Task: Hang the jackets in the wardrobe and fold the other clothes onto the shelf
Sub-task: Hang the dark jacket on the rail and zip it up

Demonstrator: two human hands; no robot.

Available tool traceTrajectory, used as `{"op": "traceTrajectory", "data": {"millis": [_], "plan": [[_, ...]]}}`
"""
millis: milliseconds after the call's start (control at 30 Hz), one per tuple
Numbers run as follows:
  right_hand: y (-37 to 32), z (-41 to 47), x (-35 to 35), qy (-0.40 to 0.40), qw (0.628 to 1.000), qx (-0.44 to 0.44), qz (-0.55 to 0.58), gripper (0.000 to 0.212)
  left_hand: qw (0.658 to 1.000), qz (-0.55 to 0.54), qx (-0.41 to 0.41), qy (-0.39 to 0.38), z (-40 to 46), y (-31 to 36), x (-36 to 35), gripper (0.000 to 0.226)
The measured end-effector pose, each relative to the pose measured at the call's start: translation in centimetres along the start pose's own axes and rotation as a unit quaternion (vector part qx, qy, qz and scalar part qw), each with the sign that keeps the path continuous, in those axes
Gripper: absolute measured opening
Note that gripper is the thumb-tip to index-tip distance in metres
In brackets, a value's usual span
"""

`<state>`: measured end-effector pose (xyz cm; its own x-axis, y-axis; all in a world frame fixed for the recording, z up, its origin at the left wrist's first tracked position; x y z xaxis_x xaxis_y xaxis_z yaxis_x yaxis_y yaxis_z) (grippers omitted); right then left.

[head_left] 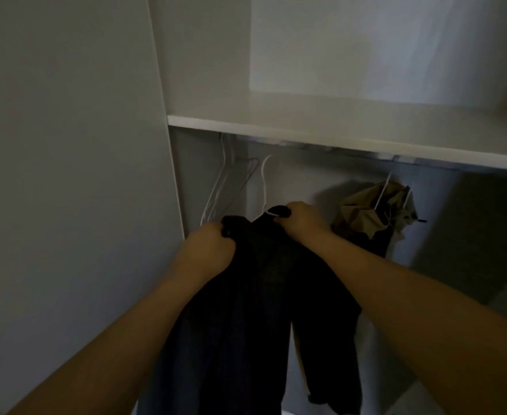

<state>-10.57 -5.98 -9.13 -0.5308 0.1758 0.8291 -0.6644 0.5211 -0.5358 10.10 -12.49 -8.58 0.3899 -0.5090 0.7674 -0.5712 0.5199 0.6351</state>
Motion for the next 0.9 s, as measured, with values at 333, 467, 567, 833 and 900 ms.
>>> {"op": "traceTrajectory", "data": {"millis": [333, 467, 567, 833, 900], "plan": [[6.8, 10.3, 3.1, 0.031, 0.949, 0.116, 0.291, 0.024, 0.991, 0.070, -0.072, 0.086, 11.5, 2.5, -3.6, 0.028], [8.4, 14.0, 4.4, 0.035, 0.920, 0.154, 0.359, 0.029, 0.984, 0.103, -0.064, 0.134, 15.8, 3.8, -4.4, 0.019], [8.9, 16.3, 5.4, 0.080, 0.900, 0.167, 0.396, 0.016, 0.981, 0.105, -0.048, 0.155, 19.0, 4.7, -4.4, 0.017], [11.2, 20.9, 5.0, 0.127, 0.870, 0.148, 0.452, 0.019, 0.980, 0.104, -0.051, 0.163, 25.8, 6.2, -5.9, 0.016], [12.2, 22.0, 3.8, 0.137, 0.880, 0.128, 0.436, 0.020, 0.982, 0.100, -0.040, 0.156, 27.4, 5.4, -6.6, 0.019]]}}
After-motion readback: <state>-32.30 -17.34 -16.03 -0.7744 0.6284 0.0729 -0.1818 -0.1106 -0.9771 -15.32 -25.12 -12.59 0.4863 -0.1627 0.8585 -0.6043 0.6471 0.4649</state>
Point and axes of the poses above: each hand's wrist, its own z-axis towards the middle knuckle, its own x-axis out of the back of the hand, y = z × x, the point moved 1 cm from there along z, towards the middle knuckle, and after that the axes turned 15 degrees about -y, right-handed, at the moved point
